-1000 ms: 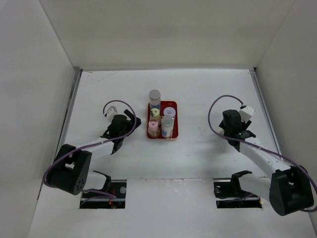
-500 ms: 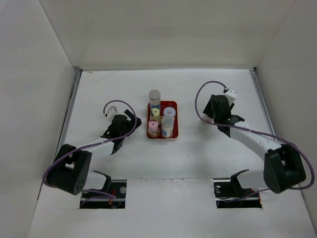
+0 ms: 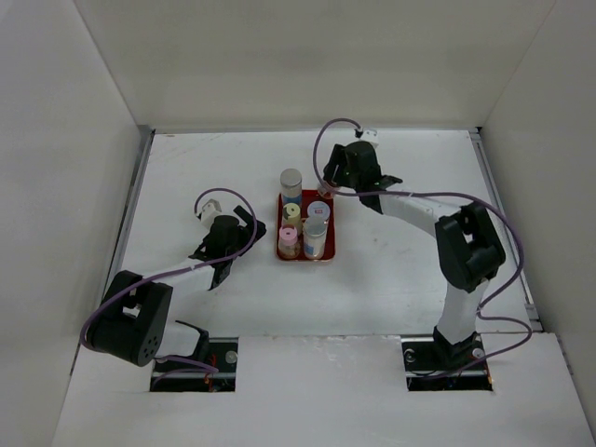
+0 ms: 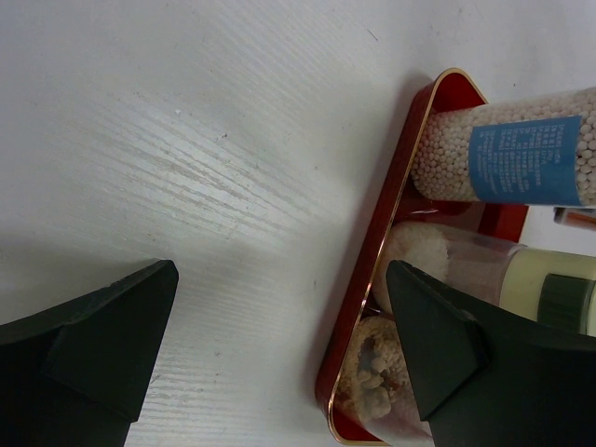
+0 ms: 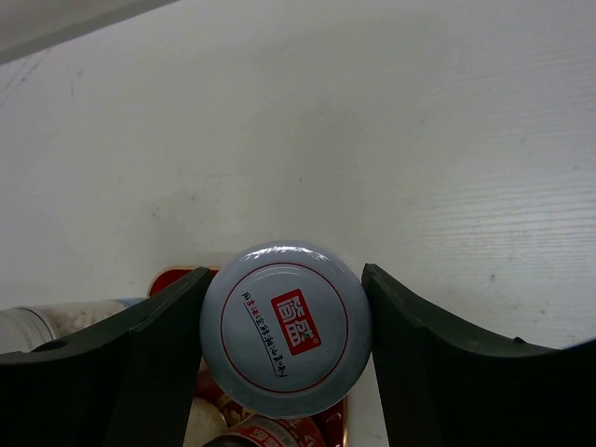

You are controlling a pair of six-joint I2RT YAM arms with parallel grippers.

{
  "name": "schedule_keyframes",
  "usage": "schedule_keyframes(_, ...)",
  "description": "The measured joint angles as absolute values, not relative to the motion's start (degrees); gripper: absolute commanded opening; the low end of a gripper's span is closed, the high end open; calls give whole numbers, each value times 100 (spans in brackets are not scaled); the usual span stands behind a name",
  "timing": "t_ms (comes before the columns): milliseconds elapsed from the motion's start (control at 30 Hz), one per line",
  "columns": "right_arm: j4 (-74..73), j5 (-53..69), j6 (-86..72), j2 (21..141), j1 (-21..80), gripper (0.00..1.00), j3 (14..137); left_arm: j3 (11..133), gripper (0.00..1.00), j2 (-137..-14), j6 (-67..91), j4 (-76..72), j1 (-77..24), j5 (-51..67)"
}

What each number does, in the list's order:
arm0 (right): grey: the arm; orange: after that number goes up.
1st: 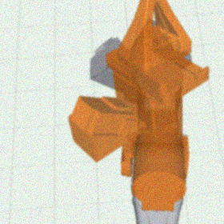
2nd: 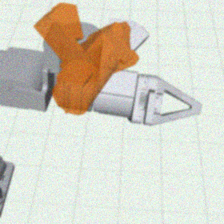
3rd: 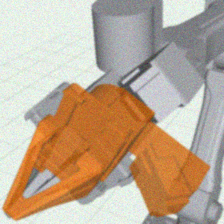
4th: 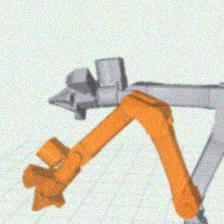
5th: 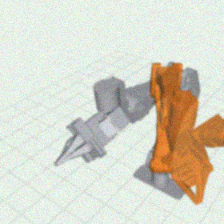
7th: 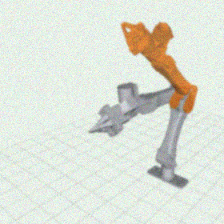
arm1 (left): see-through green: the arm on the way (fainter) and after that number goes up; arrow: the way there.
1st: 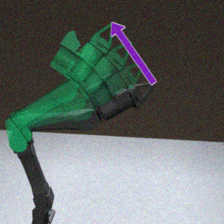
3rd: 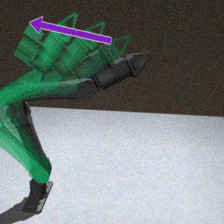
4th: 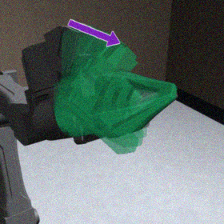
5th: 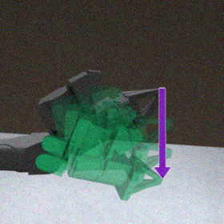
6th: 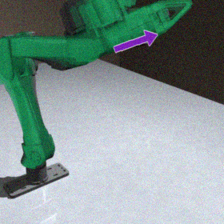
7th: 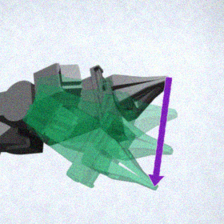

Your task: Organize the condiment bottles

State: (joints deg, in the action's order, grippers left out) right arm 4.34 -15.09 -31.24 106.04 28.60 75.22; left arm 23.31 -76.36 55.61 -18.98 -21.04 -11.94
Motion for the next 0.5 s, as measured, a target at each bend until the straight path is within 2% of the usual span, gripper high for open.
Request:
schedule_keyframes(367, 298, -1262, -3085, 11078, 3085, 50, 7690, 2331, 100, -7673, 5564, -1955, -2104, -1192)
schedule_keyframes(433, 329, -1291, -3068, 11157, 3138, 56, 7710, 2331, 100, -7675, 5564, -1957, -2104, -1188)
schedule_keyframes(500, 346, -1339, -3061, 11185, 3192, 67, 7741, 2331, 100, -7675, 5568, -1962, -2104, -1181)
